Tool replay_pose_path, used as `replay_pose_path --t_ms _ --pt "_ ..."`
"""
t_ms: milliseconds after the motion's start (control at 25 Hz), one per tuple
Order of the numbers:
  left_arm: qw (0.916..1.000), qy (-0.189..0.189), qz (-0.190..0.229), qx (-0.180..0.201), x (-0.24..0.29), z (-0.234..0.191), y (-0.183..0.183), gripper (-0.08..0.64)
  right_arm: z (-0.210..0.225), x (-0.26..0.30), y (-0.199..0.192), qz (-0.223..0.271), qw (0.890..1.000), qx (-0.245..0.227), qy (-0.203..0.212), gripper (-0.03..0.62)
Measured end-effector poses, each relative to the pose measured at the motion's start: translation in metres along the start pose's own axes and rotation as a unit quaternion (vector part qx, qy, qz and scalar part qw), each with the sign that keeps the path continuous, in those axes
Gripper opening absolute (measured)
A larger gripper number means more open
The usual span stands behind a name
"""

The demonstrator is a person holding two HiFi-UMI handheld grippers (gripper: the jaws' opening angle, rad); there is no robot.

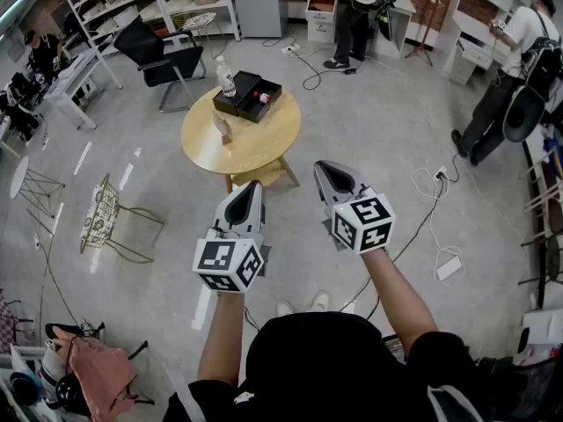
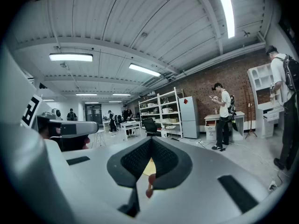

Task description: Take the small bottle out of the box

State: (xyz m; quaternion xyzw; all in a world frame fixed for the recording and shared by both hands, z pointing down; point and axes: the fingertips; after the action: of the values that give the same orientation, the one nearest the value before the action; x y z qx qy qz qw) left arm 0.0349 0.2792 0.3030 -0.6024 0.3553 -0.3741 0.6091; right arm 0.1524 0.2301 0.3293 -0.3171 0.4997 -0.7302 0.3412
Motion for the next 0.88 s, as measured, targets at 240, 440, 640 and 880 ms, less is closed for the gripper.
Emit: replay_pose_path --t_ms 240,440,640,880 --pt "1.0000 0.002 -0.003 0.009 0.007 0.019 0.004 0.011 0.014 -0.011 0.001 0.000 1.000 0.017 0.008 0.002" --pt "0.9998 0.014 -0.008 0.011 0.009 0.030 -0.003 0.011 0.026 -0.015 -0.005 -0.006 1.000 0.021 0.018 0.002" --pt "0.9996 0.015 -0.019 0.014 0.010 0.043 -0.012 0.011 0.034 -0.018 -0.009 -0.012 0.999 0.027 0.022 0.002" --pt "0.9995 0.015 -0.022 0.015 0.020 0.038 -0.014 0.011 0.038 -0.004 -0.006 -0.015 0.999 0.026 0.029 0.002"
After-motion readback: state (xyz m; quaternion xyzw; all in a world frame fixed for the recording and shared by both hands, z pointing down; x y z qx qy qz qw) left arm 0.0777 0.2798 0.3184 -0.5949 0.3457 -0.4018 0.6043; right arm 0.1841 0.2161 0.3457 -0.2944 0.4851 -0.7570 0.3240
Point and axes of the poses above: the fingertips, and each gripper's own axes: x forward along the fingers, z to its right, y out of its top, and after that the axes turned 11 degrees about x, right-handed
